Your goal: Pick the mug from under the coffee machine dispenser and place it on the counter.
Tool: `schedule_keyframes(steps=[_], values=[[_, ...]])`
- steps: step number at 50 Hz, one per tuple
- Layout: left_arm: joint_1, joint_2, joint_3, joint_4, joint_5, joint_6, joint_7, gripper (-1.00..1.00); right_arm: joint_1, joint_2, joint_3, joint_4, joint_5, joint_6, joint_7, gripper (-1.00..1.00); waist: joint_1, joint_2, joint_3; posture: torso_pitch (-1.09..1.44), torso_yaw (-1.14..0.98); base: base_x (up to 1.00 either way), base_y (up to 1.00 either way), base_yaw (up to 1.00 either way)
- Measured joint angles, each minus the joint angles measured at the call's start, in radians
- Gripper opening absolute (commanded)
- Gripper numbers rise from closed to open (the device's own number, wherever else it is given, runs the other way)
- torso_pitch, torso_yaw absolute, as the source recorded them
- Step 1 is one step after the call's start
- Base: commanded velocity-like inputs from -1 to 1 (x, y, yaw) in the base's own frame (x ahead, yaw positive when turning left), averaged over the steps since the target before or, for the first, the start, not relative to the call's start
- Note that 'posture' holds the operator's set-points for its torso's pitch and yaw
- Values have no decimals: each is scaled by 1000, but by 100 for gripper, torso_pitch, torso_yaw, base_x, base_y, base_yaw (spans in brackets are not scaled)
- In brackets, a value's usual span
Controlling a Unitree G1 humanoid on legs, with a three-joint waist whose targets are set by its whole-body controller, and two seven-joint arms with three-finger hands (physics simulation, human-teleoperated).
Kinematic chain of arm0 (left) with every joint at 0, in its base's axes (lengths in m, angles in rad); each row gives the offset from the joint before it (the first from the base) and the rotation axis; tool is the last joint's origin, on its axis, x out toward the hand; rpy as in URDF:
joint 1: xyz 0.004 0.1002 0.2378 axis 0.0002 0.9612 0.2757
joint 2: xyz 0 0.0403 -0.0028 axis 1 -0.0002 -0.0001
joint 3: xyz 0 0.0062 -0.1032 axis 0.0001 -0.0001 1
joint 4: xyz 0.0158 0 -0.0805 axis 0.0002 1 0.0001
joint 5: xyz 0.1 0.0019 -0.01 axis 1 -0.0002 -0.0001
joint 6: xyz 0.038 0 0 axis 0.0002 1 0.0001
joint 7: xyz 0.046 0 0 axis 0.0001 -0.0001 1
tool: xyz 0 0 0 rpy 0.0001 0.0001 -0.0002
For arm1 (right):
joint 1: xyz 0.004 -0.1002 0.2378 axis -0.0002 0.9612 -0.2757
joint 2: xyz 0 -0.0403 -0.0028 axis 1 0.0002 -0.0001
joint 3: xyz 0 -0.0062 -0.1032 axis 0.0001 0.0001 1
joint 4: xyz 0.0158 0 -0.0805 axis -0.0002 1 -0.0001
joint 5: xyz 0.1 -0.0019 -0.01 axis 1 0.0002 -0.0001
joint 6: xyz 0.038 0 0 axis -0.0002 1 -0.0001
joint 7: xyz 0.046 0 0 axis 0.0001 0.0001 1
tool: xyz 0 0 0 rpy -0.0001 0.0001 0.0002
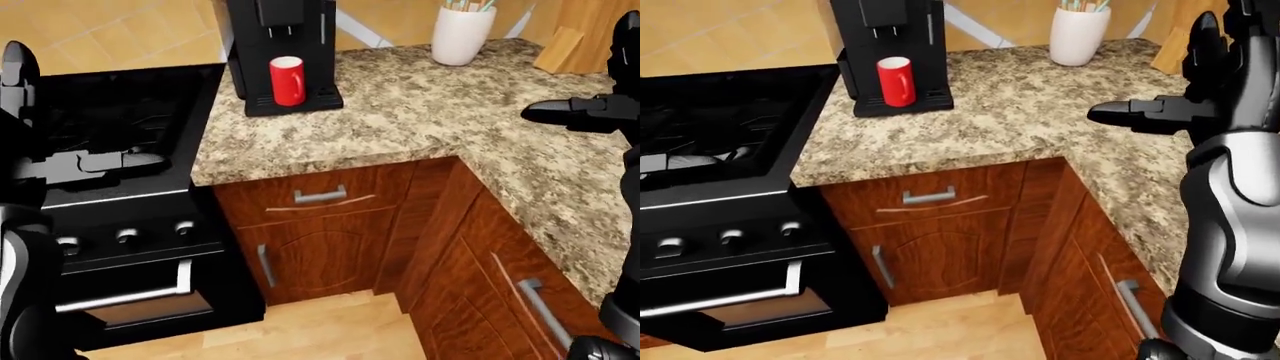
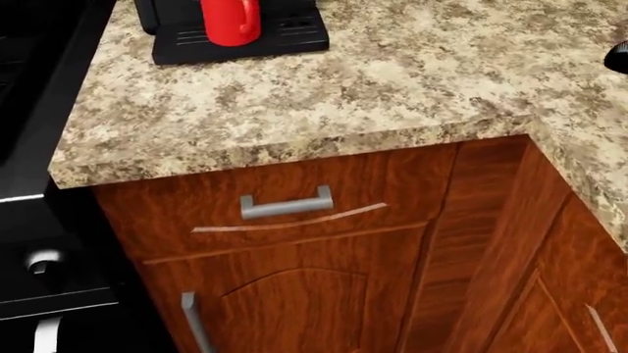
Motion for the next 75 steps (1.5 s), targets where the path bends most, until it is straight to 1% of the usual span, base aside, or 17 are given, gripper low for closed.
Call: schedule_keyframes(steps=[6, 13, 19, 23, 25, 32, 36, 38, 44, 48, 51, 52, 57, 64, 66, 70, 75], values=[[11, -2, 10, 23, 5, 16, 6, 100, 11, 13, 25, 5, 6, 9, 8, 100, 15, -33, -1, 0, 0, 10, 0, 0], [2, 1, 12, 6, 3, 2, 4, 100, -1, 1, 7, -16, 3, -2, 2, 100, 17, -123, -7, 0, 0, 10, 0, 0], [7, -3, -8, 10, -10, 17, -4, 100, 12, 4, -2, 8, -3, 15, -6, 100, 3, -94, 2, 0, 0, 9, 0, 0], [-3, 4, 3, 2, -8, 10, 1, 100, 3, -1, -1, -5, -1, 9, -3, 100, 3, -46, 9, 0, 0, 10, 0, 0], [-5, 5, 3, -2, -7, 7, 3, 100, -2, -3, 0, -5, 0, 7, -2, 100, 0, -8, 3, 0, 0, 11, 0, 0], [0, 6, 9, 18, -3, 26, 14, 100, 3, 7, 24, 4, 11, 21, 7, 100, 17, -37, -2, 0, 0, 10, 0, 0], [-2, 10, 12, 3, -5, 16, 12, 100, -4, 0, 8, -13, 9, 11, 3, 100, 20, -86, 0, 0, 0, 10, 0, 0], [-7, 14, 14, 5, -5, 12, 11, 100, -7, -4, 6, -17, 8, 7, 2, 100, 20, -126, -7, 0, 0, 11, 0, 0], [3, 2, -9, 15, -15, 20, 1, 100, 7, -2, -4, 6, 1, 17, -5, 100, 2, -103, 0, 0, 0, 10, 0, 0], [-1, 7, 4, 4, -12, 13, 5, 100, 4, -2, 0, -8, 2, 13, -2, 100, 3, -53, 11, 0, 0, 10, 0, 0], [-4, 11, 6, 0, -11, 5, 5, 100, -1, -3, 2, -6, 3, 11, 1, 100, 1, 4, 0, 0, 0, 10, 0, 0], [0, 12, 11, 4, -10, 4, 6, 100, 2, 6, 6, -9, 3, 10, 1, 100, 8, -11, 5, 0, 0, 10, 0, 0], [7, 7, 13, 18, -4, 23, 14, 100, 9, 9, 25, 3, 10, 23, 11, 100, 17, -27, -2, 0, 0, 10, 0, 0], [-4, 13, 17, 5, -6, 12, 12, 100, -6, -4, 6, -20, 6, 6, 7, 100, 20, -126, -8, 0, 0, 11, 0, 0], [3, 2, 4, 4, -9, 14, 9, 100, 2, -3, -4, -12, 3, 5, 4, 100, 7, -106, 1, 0, 0, 11, 0, 0], [3, 6, -3, 6, -17, 23, 3, 100, 8, -1, -3, 7, -1, 22, -2, 100, 4, -95, 2, 0, 0, 11, 0, 0], [-5, 12, 6, -4, -12, 14, 7, 100, 0, -6, -3, -12, 4, 18, 1, 100, 1, -33, 9, 0, 0, 11, 0, 0]])
